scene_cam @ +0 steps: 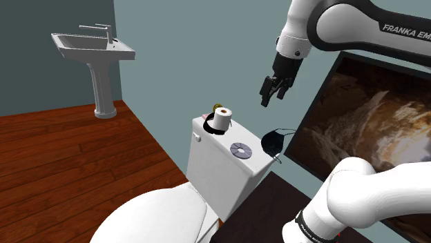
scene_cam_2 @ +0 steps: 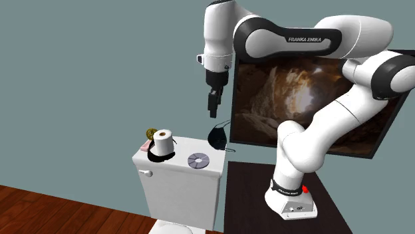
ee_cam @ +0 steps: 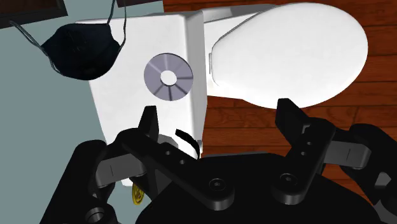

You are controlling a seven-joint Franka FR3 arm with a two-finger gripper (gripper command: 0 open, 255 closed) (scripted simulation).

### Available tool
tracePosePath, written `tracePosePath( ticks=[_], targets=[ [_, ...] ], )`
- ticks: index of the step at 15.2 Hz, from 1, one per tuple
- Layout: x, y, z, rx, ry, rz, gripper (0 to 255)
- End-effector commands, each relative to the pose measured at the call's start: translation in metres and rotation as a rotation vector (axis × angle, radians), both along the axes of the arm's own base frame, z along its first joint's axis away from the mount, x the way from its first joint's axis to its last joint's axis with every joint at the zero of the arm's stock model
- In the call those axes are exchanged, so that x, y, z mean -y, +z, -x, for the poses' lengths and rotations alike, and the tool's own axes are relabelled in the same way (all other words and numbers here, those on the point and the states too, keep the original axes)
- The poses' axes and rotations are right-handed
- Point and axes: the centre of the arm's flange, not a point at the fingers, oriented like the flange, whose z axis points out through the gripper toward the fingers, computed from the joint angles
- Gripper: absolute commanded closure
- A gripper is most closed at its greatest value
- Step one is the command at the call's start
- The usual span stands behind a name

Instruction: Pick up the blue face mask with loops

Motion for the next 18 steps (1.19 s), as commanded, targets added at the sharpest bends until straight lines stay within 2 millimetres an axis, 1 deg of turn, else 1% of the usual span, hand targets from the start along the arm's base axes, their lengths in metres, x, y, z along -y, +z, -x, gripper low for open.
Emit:
tracePosePath(
  ticks=[1,6,10,14,18],
  targets=[
    [0.000,0.000,0.000,0.000,0.000,0.000,0],
    [0.053,-0.036,-0.025,-0.086,-0.062,0.010,0],
    [0.097,-0.066,-0.040,-0.155,-0.111,0.018,0],
    [0.142,-0.097,-0.051,-0.224,-0.161,0.026,0],
    [0.187,-0.127,-0.058,-0.292,-0.210,0.034,0]
  ],
)
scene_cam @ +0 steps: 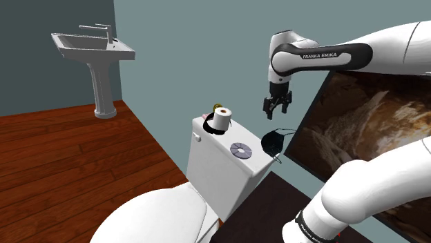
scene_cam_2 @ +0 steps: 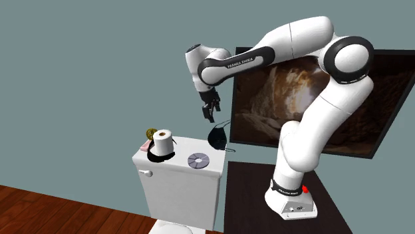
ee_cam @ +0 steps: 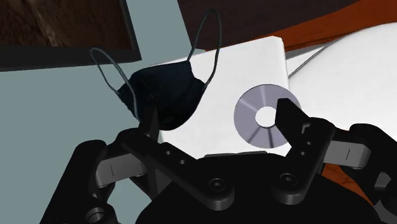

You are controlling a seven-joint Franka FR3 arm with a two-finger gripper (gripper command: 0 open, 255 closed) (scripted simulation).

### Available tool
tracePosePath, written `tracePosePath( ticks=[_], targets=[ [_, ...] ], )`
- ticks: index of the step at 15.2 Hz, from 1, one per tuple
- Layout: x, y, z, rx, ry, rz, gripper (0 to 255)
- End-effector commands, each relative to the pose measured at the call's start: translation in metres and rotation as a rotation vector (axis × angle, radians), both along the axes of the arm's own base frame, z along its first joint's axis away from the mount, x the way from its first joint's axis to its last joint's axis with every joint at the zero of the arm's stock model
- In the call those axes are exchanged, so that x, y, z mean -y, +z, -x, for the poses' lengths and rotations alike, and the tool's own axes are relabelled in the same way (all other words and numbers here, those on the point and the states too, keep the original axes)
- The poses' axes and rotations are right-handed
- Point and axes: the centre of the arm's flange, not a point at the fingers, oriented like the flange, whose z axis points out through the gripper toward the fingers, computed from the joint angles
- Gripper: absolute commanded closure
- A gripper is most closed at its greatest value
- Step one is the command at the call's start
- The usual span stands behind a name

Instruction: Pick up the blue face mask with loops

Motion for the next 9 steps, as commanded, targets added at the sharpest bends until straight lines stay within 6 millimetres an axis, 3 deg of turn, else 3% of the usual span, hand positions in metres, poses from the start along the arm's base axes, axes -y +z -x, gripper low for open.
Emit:
tracePosePath(
  ticks=[1,9],
  targets=[
    [0.022,-0.013,-0.002,-0.036,-0.025,0.005,0],
    [0.115,-0.074,0.000,-0.173,-0.124,0.021,0]
  ],
)
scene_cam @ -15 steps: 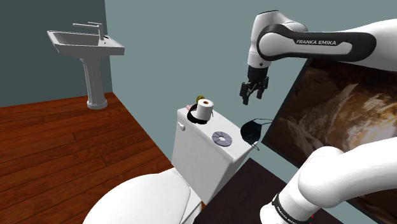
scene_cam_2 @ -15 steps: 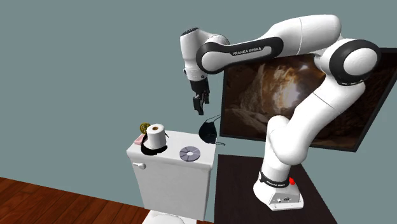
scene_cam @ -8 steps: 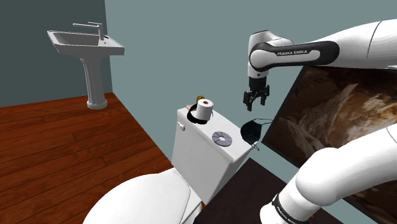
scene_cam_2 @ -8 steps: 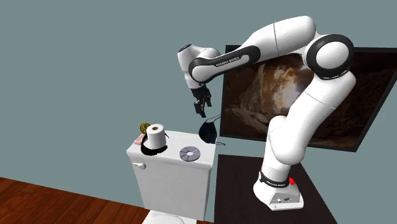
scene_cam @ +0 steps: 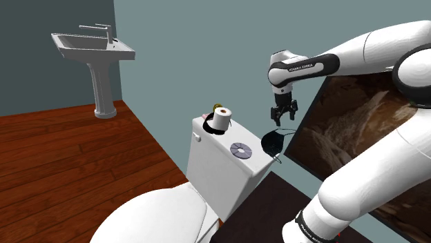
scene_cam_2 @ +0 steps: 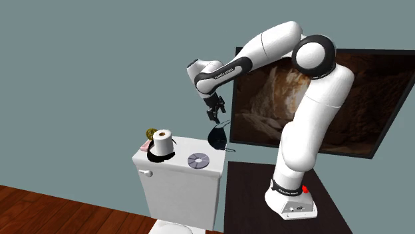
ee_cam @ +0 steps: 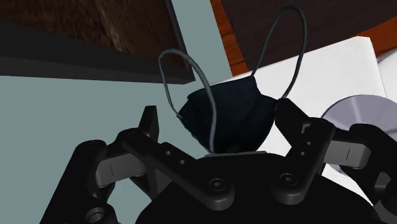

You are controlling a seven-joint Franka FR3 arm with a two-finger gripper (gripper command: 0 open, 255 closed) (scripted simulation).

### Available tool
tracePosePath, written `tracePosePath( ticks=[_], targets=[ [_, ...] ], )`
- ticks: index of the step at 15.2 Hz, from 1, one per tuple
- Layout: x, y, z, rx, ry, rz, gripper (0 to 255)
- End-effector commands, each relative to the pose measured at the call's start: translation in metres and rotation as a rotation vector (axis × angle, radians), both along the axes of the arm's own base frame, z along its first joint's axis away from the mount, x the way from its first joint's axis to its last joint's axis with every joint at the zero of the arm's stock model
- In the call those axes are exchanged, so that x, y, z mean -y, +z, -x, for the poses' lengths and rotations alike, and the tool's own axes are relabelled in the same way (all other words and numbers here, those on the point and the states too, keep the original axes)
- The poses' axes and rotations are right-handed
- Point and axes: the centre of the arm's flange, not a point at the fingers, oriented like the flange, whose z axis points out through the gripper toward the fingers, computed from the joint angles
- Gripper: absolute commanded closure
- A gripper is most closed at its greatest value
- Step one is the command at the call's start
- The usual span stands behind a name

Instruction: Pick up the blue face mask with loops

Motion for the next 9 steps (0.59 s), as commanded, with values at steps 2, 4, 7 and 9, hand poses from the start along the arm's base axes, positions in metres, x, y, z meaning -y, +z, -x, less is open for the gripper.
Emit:
tracePosePath(
  ticks=[2,4,7,9],
  targets=[
    [0.012,-0.014,-0.002,-0.019,-0.013,0.003,0],
    [0.012,-0.025,-0.002,-0.019,-0.013,0.003,0],
    [0.012,-0.041,-0.002,-0.019,-0.013,0.003,0],
    [0.012,-0.049,-0.002,-0.019,-0.013,0.003,0]
  ],
)
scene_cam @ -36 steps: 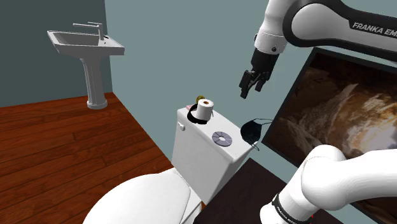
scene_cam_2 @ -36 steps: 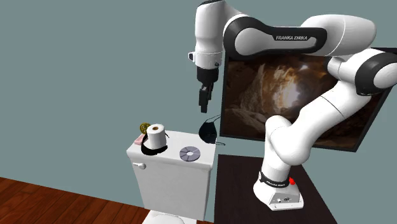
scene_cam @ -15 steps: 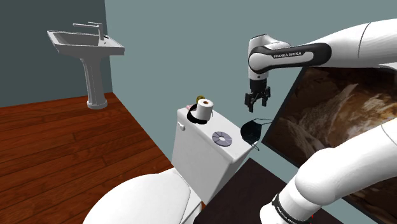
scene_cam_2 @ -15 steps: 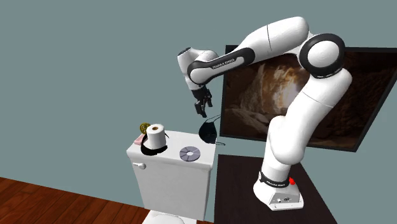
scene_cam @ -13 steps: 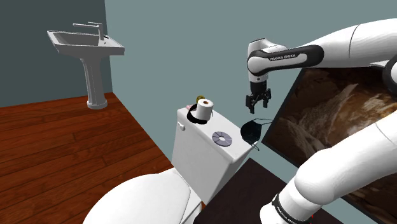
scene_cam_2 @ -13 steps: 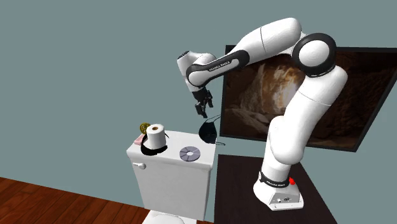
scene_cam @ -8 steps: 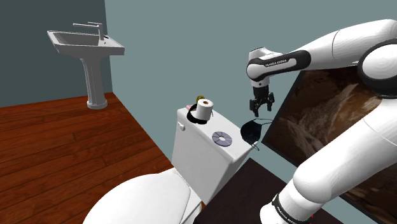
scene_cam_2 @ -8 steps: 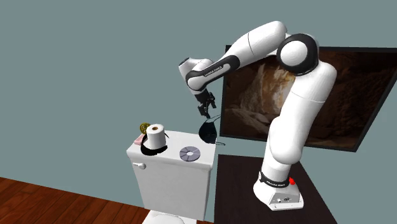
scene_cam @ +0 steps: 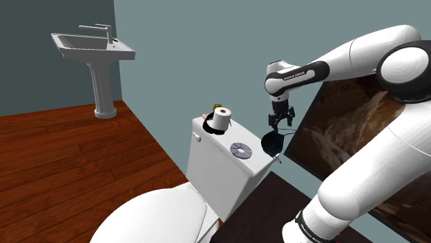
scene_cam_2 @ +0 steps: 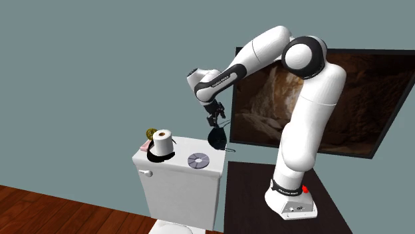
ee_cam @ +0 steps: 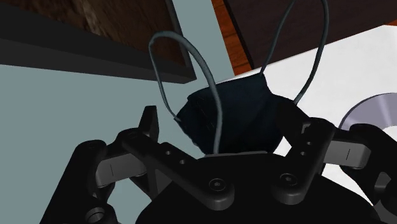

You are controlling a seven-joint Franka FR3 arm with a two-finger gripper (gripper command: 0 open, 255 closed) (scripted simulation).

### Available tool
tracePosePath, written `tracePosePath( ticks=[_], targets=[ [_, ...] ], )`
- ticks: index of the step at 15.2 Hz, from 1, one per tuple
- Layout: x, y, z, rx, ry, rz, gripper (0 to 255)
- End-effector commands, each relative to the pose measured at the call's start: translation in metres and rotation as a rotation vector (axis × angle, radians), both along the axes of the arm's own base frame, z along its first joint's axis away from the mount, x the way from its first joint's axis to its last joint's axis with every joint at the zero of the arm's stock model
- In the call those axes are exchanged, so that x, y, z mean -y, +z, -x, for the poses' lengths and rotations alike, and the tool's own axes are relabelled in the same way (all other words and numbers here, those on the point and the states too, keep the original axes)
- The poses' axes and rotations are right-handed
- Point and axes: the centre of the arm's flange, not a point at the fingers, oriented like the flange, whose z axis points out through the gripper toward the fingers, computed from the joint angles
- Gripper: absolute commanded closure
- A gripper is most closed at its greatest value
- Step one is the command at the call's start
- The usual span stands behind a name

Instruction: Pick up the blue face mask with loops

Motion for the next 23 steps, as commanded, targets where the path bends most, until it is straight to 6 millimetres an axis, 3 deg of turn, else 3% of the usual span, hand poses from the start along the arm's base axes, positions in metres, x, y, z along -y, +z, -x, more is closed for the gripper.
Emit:
tracePosePath(
  ticks=[1,2,11,23],
  targets=[
    [0.000,-0.005,0.000,0.000,0.000,0.000,0],
    [0.000,-0.004,0.000,0.000,0.000,0.000,255],
    [0.000,-0.005,0.000,0.000,0.000,0.000,255],
    [0.000,0.058,0.000,0.000,0.000,0.000,255]
  ],
)
